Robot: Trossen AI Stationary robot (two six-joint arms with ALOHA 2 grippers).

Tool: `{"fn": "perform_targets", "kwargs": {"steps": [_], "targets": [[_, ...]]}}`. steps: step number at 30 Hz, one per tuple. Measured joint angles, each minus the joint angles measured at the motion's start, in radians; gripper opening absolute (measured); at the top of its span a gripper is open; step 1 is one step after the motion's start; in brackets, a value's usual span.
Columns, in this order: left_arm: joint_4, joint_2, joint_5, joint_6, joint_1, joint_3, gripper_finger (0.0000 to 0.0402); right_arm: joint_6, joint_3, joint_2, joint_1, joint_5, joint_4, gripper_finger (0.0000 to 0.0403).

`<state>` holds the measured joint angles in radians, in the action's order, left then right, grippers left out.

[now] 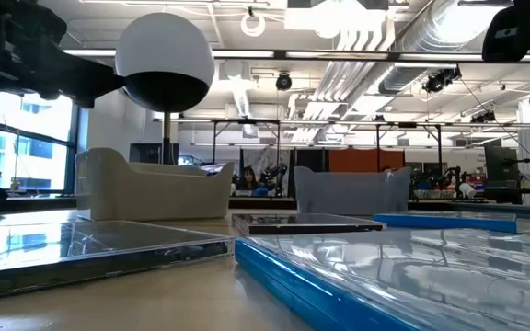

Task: Pick & place jewel cases by type

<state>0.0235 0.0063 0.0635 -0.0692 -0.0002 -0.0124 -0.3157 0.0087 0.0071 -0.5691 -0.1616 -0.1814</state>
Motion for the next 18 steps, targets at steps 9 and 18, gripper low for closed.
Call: {"fn": "perform_targets", "kwargs": {"steps": [9, 18], "targets": [[0.045, 0.0, 0.154, 0.073, 0.0, -0.006, 0.0182, 0.0, 0.0, 0.0, 0.0, 0.0, 0.0, 0.0149], [0.029, 0.0, 0.293, 0.126, 0.0, -0.031, 0.0182, 0.0, 0.0, 0.0, 0.0, 0.0, 0.0, 0.0149]]}}
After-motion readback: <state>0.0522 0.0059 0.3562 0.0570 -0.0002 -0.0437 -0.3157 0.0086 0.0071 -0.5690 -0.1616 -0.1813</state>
